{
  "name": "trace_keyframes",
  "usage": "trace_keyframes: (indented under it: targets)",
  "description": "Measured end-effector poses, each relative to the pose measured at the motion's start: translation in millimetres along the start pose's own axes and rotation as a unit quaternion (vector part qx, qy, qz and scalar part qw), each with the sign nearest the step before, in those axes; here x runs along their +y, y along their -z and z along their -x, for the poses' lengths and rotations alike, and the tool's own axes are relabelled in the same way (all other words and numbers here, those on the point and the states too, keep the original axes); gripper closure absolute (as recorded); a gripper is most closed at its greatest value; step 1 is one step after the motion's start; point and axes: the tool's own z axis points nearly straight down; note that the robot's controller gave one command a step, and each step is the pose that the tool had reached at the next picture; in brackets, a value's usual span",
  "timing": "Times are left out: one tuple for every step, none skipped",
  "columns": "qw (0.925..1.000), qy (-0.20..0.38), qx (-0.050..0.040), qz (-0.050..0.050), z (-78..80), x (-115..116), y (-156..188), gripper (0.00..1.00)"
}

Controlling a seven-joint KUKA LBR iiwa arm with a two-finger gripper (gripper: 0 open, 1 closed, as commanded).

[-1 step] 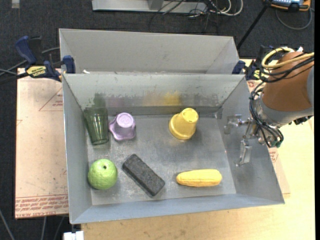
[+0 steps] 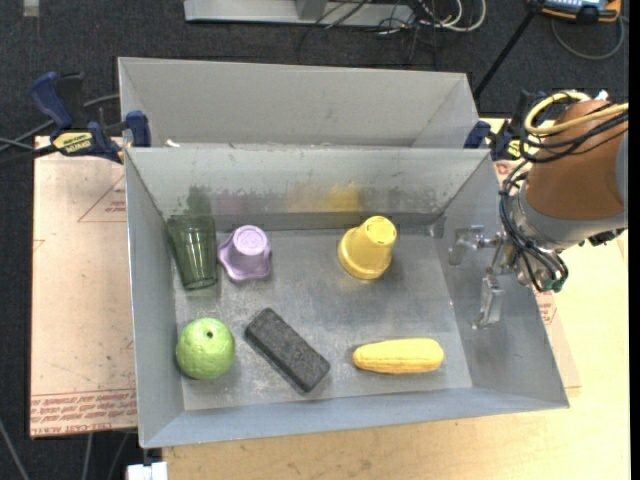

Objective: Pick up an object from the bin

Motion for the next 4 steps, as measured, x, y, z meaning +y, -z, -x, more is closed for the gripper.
trace_keyframes:
  targets:
    - [0.9986,0.052,-0.0039,-0.001,-34.2,16.1,-32.2,0.0]
    - [0.9906,0.136,0.0037,0.001,-46.9,47.3,-67.4,0.0]
    - [0.9898,0.142,-0.0036,0.0,-41.6,59.1,-72.0,0.0]
    - [0.9733,0.23,0.0037,0.002,-77.2,99.9,-75.1,1.0]
